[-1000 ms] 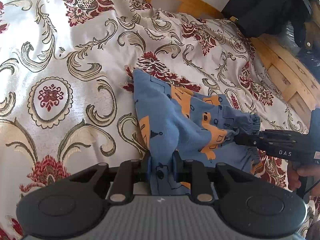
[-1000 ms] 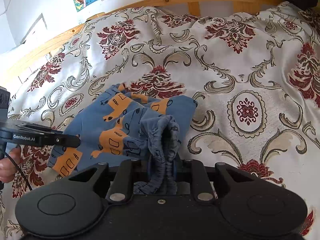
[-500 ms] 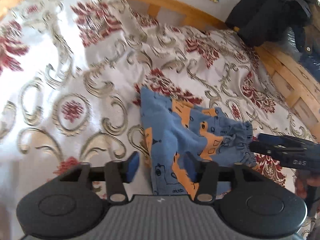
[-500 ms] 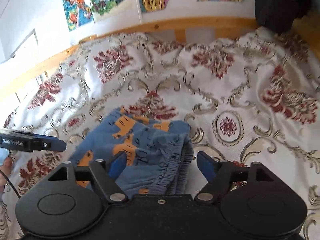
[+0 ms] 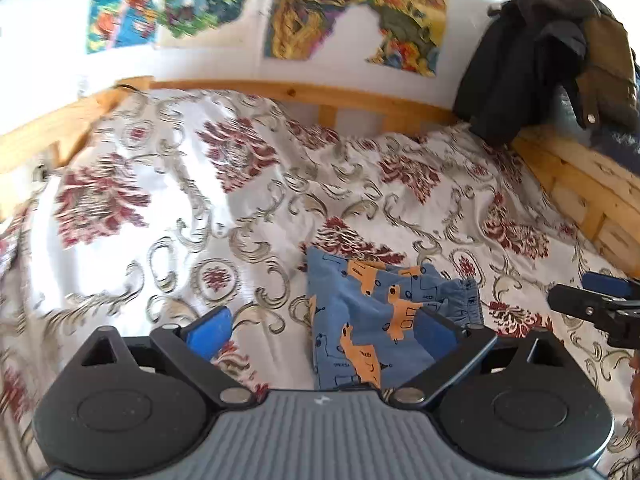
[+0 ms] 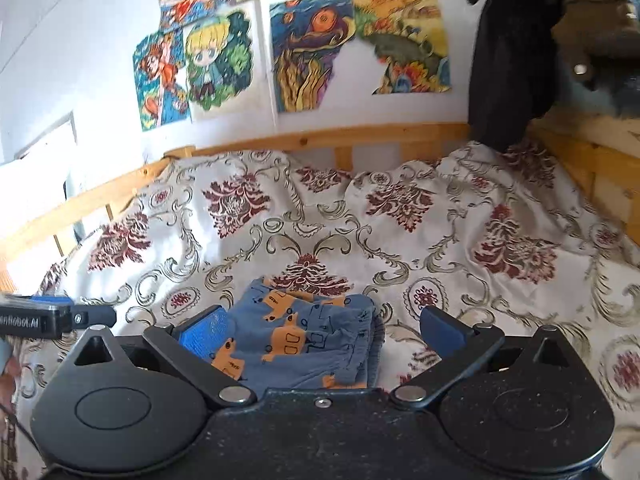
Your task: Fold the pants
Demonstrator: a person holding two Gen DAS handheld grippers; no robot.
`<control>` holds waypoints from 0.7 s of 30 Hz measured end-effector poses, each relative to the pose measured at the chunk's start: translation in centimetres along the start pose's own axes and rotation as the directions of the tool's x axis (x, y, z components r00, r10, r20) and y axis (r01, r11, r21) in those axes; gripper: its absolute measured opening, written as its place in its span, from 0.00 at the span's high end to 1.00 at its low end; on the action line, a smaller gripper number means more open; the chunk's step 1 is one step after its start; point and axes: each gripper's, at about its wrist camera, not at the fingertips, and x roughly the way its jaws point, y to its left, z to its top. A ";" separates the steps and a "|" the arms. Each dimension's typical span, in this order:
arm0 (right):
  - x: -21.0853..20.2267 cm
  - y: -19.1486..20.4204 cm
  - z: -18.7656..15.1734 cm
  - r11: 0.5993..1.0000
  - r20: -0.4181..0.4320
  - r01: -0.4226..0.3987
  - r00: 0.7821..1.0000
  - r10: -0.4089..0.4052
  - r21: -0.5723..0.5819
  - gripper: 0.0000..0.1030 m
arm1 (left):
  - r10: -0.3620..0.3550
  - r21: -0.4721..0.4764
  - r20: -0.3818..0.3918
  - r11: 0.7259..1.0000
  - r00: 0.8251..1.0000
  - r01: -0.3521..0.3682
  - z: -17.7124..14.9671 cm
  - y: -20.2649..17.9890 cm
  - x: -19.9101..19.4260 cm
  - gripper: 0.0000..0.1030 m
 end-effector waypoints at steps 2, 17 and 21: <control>-1.6 0.3 -0.8 1.000 0.012 0.011 1.000 -0.011 0.015 0.01 | 0.022 -0.006 0.023 1.000 0.999 -0.022 -1.0 -0.4 -1.7 0.01; -7.5 2.9 -6.3 0.999 0.033 0.045 0.998 -0.045 -0.023 0.01 | 0.141 0.064 0.018 0.988 0.990 -0.142 -7.7 -3.2 -8.0 0.00; -7.5 2.9 -6.7 0.999 0.022 0.041 0.999 -0.040 -0.024 0.01 | 0.146 0.085 0.016 0.985 0.989 -0.147 -8.1 -3.6 -8.0 0.00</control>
